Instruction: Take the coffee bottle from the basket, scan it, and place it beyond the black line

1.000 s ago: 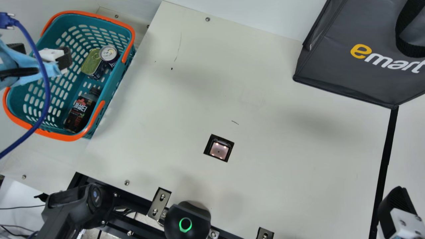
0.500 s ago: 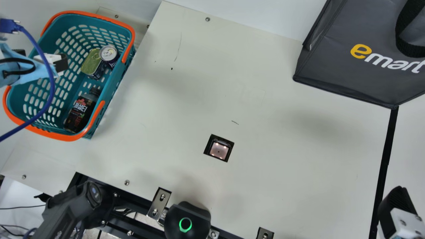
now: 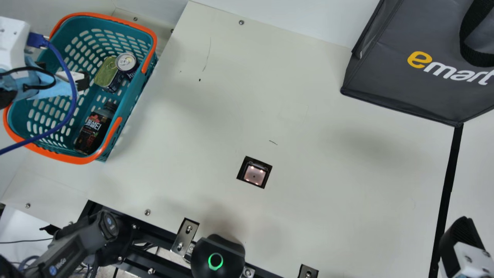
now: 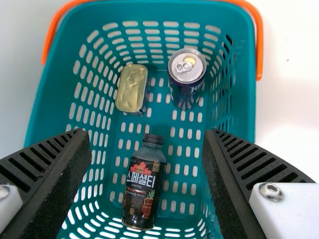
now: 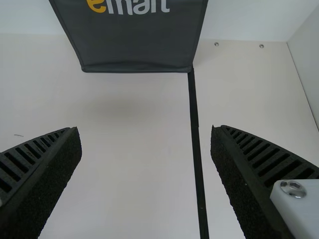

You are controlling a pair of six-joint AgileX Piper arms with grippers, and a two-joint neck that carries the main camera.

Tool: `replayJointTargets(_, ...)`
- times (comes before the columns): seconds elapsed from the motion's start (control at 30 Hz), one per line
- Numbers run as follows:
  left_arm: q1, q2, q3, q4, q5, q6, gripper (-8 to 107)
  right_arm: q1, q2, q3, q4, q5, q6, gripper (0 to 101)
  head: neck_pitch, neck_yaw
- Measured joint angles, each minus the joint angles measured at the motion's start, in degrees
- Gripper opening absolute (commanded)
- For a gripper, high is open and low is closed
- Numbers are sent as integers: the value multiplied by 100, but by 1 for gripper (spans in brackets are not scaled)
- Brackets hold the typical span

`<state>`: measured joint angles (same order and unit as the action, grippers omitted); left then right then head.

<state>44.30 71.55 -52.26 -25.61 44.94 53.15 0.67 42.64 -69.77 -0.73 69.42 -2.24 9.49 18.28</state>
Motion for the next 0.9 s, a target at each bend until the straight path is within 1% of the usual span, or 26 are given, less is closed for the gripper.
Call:
replayJointTargets(0.43, 0, 821, 413, -60, -721, 671, 90, 0, 0, 0, 0, 0, 0, 91, 0, 0)
replayJointTargets(0.9, -21, 1644, 581, -191, -1430, 1115, 90, 0, 0, 0, 0, 11, 0, 91, -9, 0)
